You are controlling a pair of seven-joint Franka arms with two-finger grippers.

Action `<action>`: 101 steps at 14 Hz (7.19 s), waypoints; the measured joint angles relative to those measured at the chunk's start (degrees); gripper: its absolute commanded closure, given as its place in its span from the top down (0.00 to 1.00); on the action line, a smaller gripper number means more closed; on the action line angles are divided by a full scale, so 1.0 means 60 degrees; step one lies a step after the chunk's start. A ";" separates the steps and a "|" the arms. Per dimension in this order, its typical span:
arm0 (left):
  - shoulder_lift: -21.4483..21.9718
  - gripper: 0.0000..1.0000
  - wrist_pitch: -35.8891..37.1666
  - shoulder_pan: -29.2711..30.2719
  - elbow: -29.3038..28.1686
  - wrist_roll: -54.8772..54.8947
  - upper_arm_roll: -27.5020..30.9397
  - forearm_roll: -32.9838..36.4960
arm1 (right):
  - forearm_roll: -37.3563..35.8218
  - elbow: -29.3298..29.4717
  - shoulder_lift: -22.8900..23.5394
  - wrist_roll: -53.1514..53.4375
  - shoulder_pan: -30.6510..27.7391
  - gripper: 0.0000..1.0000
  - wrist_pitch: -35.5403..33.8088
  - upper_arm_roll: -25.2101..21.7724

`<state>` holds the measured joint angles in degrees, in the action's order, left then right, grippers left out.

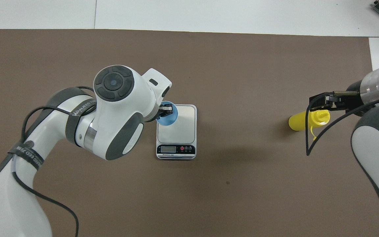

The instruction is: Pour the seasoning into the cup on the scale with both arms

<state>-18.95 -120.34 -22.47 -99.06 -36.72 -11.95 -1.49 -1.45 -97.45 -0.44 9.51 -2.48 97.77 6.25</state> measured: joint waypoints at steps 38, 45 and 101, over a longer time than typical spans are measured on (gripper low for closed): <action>0.3649 1.00 0.3658 0.4280 -0.0022 0.5735 0.0304 0.0023 | 0.1854 0.2041 0.4064 0.5752 -0.2415 1.00 0.0212 -0.0159; 0.3664 1.00 0.4345 0.4456 0.0417 0.5771 0.0430 0.0008 | 0.3885 0.0902 0.4744 0.5800 -0.3274 1.00 0.0213 -0.0166; 0.3447 1.00 0.5086 0.4585 0.0967 0.5930 0.0332 0.0012 | -0.5625 0.5533 0.6664 1.5345 0.5592 0.00 -0.1952 -0.0035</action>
<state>1.73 -89.82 5.04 -93.26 -1.14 -9.95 -1.41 -35.20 -64.26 39.55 101.58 31.08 86.06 6.04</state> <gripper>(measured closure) 0.000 0.476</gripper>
